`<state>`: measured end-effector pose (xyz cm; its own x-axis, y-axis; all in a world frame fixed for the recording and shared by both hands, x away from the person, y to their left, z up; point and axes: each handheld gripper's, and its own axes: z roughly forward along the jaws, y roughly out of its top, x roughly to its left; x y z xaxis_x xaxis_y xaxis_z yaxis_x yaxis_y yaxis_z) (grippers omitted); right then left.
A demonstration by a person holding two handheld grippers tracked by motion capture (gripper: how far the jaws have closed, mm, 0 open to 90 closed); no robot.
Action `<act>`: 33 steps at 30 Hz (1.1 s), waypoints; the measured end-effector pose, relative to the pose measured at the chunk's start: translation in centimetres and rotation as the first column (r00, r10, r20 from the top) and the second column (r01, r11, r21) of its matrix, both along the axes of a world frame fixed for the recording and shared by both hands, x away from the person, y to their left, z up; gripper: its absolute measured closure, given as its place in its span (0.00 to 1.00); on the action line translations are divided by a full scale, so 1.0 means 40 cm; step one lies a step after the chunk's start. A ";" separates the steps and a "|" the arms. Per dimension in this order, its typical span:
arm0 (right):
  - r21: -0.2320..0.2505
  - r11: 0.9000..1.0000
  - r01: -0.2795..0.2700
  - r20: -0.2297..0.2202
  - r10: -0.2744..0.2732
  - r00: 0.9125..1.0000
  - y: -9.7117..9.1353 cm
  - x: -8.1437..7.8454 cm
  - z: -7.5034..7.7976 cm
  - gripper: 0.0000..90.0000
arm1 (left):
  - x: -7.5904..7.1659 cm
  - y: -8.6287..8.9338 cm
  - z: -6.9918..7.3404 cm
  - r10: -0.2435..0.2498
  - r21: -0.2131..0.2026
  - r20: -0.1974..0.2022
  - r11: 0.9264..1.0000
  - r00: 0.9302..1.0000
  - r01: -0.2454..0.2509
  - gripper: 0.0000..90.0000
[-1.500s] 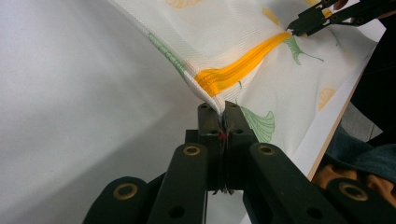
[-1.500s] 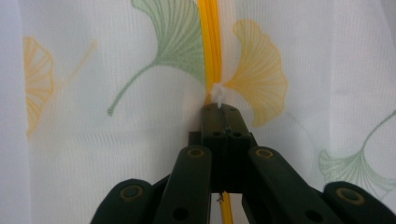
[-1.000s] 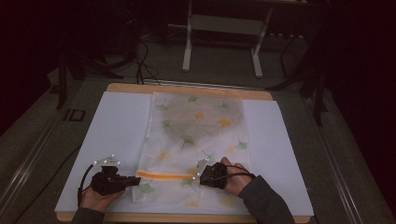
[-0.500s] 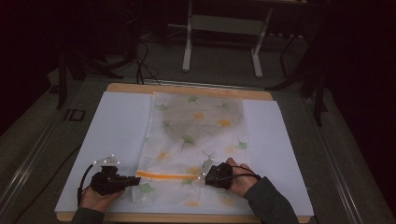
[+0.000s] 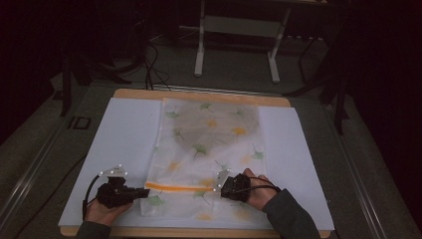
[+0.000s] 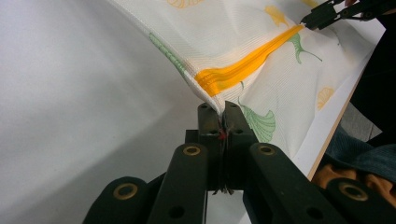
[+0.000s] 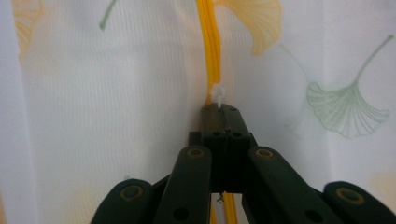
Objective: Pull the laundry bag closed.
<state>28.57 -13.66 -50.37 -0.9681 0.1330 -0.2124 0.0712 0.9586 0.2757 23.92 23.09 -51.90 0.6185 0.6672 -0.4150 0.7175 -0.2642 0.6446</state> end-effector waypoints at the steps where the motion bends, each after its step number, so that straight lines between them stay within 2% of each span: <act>1: 0.001 1.000 0.004 -0.001 -0.004 1.000 -0.002 0.000 0.000 1.00 | 0.000 0.001 0.000 0.000 -0.001 0.000 1.000 1.000 0.000 0.99; 12: 0.015 1.000 0.024 -0.004 -0.024 1.000 -0.025 0.001 0.001 1.00 | 0.000 0.002 0.001 0.003 0.003 0.002 1.000 1.000 -0.003 0.99; 19: 0.007 1.000 0.028 0.002 -0.028 1.000 -0.033 0.000 -0.001 1.00 | -0.001 0.004 0.001 0.004 0.001 0.001 1.000 1.000 -0.004 0.99; 33: 0.016 0.999 0.050 -0.016 -0.049 0.999 -0.059 0.001 -0.002 1.00 | -0.001 0.003 0.000 0.005 0.003 -0.002 1.000 1.000 -0.005 0.99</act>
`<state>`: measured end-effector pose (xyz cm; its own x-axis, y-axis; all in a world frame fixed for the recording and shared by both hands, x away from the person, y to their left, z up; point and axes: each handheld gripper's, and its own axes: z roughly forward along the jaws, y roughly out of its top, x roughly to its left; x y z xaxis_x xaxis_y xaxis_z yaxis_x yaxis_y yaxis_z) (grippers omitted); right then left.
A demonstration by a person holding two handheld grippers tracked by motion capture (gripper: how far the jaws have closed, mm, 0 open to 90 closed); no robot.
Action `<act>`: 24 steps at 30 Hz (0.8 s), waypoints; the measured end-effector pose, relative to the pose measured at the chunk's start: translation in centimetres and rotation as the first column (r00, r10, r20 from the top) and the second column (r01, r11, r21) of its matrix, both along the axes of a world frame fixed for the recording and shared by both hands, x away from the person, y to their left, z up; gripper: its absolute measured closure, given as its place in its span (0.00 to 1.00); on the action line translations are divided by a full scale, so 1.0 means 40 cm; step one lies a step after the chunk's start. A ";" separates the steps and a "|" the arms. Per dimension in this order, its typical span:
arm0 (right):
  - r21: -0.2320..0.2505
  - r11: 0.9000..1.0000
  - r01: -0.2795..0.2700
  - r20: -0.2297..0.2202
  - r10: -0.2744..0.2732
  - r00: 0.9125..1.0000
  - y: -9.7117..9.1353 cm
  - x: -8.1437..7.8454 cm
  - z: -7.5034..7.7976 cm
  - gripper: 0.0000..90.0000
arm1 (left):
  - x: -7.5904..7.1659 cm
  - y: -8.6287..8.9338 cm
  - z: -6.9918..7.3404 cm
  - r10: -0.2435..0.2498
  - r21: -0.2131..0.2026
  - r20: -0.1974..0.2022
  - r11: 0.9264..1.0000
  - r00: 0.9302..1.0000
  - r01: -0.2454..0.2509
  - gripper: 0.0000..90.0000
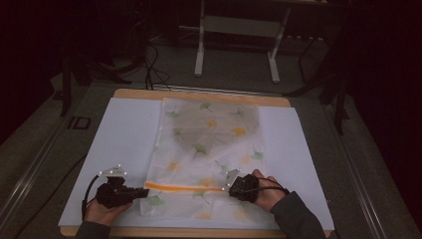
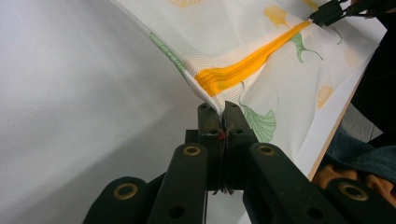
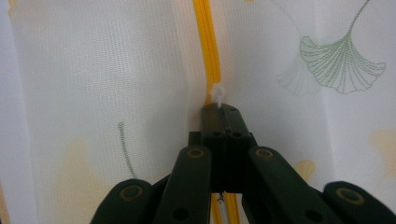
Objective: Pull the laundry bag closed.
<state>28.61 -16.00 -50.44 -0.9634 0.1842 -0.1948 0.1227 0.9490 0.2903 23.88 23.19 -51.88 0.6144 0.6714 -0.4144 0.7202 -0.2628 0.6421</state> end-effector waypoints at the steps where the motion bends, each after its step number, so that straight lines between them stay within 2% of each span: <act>1: -0.002 1.000 0.000 0.003 0.000 1.000 -0.001 0.000 -0.001 1.00 | 0.000 0.000 0.000 -0.001 0.002 0.002 1.000 1.000 0.001 0.99; 4: 0.006 1.000 0.006 -0.001 -0.006 1.000 -0.006 -0.001 -0.001 1.00 | 0.000 0.000 0.001 -0.001 0.000 0.002 1.000 1.000 0.001 0.99; 6: -0.014 1.000 0.001 0.010 0.000 1.000 -0.007 -0.001 -0.001 1.00 | 0.000 0.000 0.000 -0.001 -0.001 0.002 1.000 1.000 0.001 0.99; 24: -0.017 1.000 0.020 0.007 -0.020 1.000 -0.045 0.001 0.004 1.00 | 0.001 0.001 0.000 0.000 0.000 0.002 1.000 1.000 0.000 0.99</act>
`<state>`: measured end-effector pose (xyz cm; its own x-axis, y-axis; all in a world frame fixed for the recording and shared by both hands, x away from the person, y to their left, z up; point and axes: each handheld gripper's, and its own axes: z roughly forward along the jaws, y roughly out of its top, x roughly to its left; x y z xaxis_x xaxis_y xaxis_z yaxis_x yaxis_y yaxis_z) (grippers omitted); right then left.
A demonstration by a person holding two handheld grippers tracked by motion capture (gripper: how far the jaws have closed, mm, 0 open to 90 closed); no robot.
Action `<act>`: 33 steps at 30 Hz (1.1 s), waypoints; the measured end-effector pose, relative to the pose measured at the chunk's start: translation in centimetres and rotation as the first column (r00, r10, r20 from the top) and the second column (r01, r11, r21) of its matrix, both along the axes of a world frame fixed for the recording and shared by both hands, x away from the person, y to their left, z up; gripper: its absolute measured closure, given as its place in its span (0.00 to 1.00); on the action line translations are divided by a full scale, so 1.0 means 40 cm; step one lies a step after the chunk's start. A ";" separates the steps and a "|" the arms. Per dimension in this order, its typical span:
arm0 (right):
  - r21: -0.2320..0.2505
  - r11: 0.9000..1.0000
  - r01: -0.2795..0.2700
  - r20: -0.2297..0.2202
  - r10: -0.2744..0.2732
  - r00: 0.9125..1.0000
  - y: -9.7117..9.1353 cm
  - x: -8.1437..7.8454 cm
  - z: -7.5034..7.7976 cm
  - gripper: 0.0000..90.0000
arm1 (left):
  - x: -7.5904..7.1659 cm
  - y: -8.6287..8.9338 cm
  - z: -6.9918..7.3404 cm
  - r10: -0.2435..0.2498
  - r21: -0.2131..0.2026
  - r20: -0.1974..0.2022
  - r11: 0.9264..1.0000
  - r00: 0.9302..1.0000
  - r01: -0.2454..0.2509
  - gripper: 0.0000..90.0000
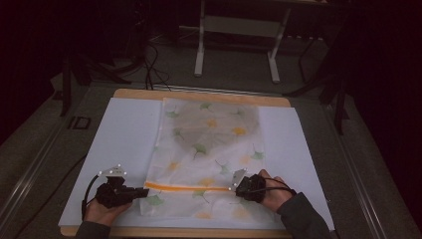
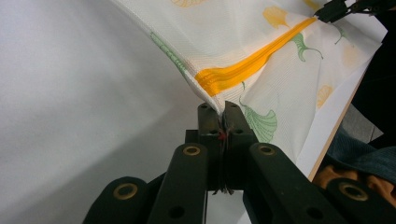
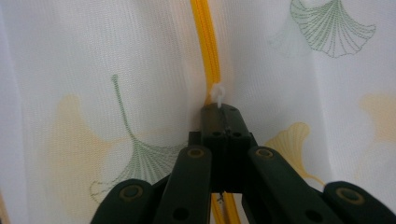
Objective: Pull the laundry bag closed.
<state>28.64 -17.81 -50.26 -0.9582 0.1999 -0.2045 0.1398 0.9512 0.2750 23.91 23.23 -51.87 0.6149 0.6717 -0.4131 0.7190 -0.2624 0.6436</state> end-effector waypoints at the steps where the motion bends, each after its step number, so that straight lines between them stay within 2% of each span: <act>1: 0.000 1.000 -0.001 0.004 0.001 1.000 -0.001 0.001 0.001 1.00 | 0.000 0.000 0.000 0.002 0.002 0.001 1.000 1.000 -0.002 0.99; 15: -0.002 1.000 0.006 0.001 -0.006 1.000 -0.008 0.004 0.006 1.00 | 0.000 -0.001 -0.001 0.002 0.000 -0.001 1.000 1.000 -0.002 0.99; 17: -0.012 1.000 0.012 0.009 -0.012 1.000 -0.014 0.007 0.005 1.00 | 0.000 0.000 0.000 0.003 -0.002 -0.002 1.000 1.000 -0.003 0.99; 20: 0.005 1.000 0.020 0.000 -0.020 1.000 -0.024 0.006 0.008 1.00 | 0.001 -0.003 -0.001 0.001 -0.002 -0.002 1.000 1.000 -0.001 0.99; 23: -0.007 1.000 0.019 0.005 -0.019 1.000 -0.028 0.004 0.009 1.00 | 0.002 -0.003 -0.001 -0.002 -0.002 -0.005 1.000 1.000 0.002 0.99; 33: -0.005 1.000 0.030 0.013 -0.030 0.999 -0.041 0.001 0.015 1.00 | 0.003 -0.001 0.001 -0.007 -0.004 -0.002 1.000 1.000 0.007 0.99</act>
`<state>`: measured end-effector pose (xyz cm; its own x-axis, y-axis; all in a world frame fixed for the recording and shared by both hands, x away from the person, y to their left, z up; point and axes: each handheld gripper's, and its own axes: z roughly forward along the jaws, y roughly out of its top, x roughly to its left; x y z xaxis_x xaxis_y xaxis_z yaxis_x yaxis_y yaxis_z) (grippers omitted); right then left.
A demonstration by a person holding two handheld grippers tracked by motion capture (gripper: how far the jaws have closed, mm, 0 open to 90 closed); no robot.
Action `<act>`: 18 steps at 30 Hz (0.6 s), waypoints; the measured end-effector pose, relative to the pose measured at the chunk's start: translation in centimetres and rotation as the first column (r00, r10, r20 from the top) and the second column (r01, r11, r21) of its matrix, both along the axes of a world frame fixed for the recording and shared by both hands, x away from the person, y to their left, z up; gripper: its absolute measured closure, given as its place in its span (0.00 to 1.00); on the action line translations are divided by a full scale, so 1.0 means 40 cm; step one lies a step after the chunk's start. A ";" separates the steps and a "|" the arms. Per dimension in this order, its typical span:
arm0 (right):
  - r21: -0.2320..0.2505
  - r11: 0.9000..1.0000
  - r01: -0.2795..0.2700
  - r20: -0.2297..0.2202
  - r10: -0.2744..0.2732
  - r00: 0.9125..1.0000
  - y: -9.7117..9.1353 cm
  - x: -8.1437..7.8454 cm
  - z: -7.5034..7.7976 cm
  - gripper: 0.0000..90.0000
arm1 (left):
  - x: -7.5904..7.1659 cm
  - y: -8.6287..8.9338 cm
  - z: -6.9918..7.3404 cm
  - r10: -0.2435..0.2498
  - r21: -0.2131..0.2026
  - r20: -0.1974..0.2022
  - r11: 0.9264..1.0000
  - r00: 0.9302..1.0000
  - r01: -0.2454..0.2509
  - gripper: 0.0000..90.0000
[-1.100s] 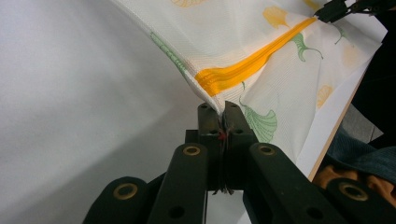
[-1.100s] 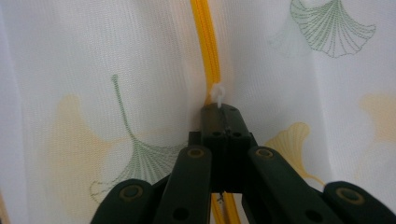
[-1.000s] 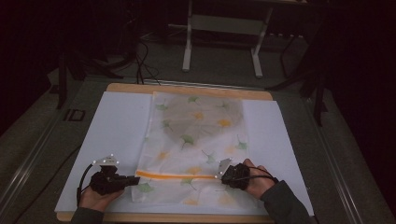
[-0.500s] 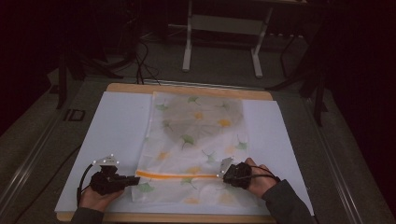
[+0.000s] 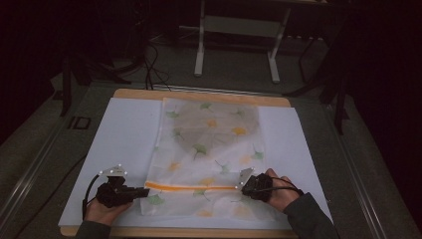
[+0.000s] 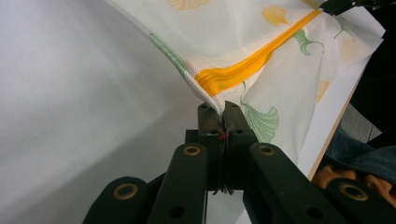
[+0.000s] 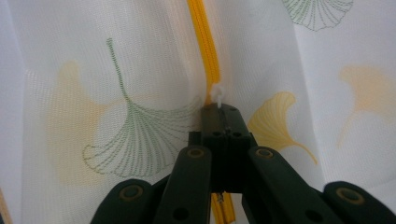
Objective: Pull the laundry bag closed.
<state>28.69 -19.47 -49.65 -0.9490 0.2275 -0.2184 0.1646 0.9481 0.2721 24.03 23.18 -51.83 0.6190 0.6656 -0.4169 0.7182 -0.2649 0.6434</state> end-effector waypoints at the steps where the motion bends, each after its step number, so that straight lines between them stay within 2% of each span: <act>1: 0.000 1.000 0.000 0.000 0.000 1.000 0.000 0.000 0.000 1.00 | 0.000 0.000 0.001 0.000 0.002 0.000 1.000 1.000 0.000 0.99; 10: -0.018 1.000 -0.009 0.012 0.009 1.000 0.001 -0.006 0.008 1.00 | 0.002 -0.002 0.002 -0.002 -0.003 0.002 1.000 1.000 0.002 0.99; 13: -0.047 0.999 -0.011 0.023 0.012 1.000 0.001 -0.007 0.004 1.00 | 0.002 0.001 0.003 0.002 0.003 0.002 1.000 1.000 -0.002 0.99; 18: -0.049 0.999 0.004 0.025 -0.003 1.000 -0.022 -0.010 0.006 1.00 | 0.003 0.004 0.002 0.004 0.004 0.002 1.000 1.000 -0.004 0.99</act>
<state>28.30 -20.34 -49.43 -0.9423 0.2189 -0.2531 0.1615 0.9599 0.2290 24.16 23.34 -51.74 0.6169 0.6699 -0.4131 0.7180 -0.2642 0.6439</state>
